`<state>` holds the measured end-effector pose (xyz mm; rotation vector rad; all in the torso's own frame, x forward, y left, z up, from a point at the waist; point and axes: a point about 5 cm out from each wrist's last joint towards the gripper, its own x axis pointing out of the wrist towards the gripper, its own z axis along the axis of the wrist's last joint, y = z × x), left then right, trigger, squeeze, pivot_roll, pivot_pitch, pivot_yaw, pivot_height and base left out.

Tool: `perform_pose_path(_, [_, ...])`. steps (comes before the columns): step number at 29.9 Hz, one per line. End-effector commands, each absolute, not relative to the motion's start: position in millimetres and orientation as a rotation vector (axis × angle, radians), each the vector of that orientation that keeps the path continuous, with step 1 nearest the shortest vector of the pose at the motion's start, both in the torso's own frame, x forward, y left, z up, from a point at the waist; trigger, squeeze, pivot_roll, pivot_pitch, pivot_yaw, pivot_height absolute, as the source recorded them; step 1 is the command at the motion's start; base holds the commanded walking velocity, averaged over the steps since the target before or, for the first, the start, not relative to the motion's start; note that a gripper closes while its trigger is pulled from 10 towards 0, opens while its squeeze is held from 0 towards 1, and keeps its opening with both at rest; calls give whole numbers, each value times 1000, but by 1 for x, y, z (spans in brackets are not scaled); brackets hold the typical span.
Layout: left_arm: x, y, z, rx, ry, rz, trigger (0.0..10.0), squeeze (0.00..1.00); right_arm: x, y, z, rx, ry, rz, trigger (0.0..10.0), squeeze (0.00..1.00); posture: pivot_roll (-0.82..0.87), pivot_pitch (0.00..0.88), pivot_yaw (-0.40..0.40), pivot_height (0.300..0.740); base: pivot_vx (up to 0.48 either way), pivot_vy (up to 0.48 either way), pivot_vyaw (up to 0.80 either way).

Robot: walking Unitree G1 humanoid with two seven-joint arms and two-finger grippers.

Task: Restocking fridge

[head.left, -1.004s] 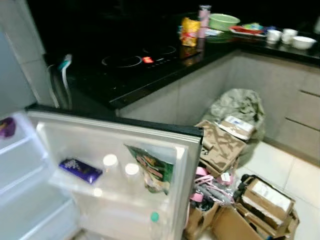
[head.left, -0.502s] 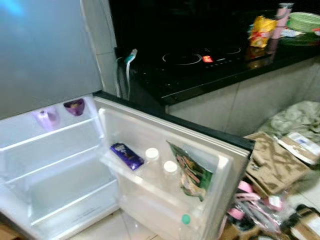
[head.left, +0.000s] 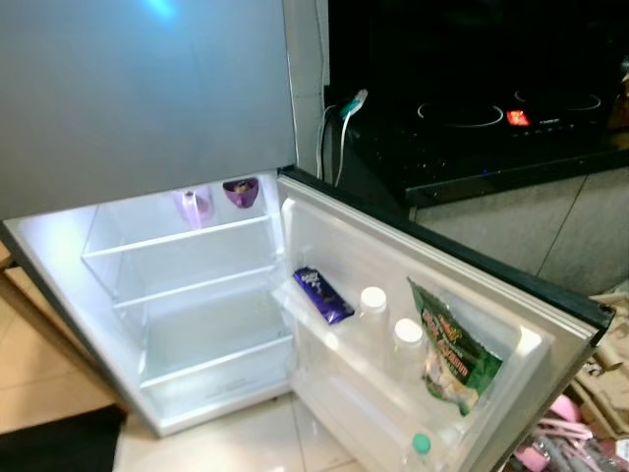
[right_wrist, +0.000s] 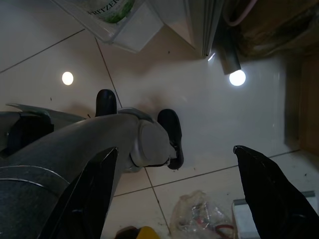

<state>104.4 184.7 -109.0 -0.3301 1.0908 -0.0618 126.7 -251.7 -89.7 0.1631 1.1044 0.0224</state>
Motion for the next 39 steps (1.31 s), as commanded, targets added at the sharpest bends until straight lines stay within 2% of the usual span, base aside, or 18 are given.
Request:
perform_pose_path(1, [96,182,-112,-331,1135,-74,10000,0,128,-250,-90,158,1109,27,10000,0,-118,0,-10,740,0,0,0])
perform_pose_path(20, [98,178,-111,-301,1127,-128,10000,0,124,-245,-93,130,1132,9,10000,0,-95,0,-3,740,0,0,0])
perform_pose_path(23, [97,173,-112,-292,1139,-169,10000,0,124,-244,-94,133,1130,9,10000,0,-95,0,-1,740,0,-464,0])
perform_pose_path(31, [95,173,-113,-302,1149,-140,10000,0,124,-242,-94,136,1129,14,10000,0,-95,0,0,740,0,-391,0])
perform_pose_path(39, [91,174,-114,-290,1164,-139,10000,0,123,-242,-95,138,1134,17,10000,0,-89,0,-4,740,0,0,0])
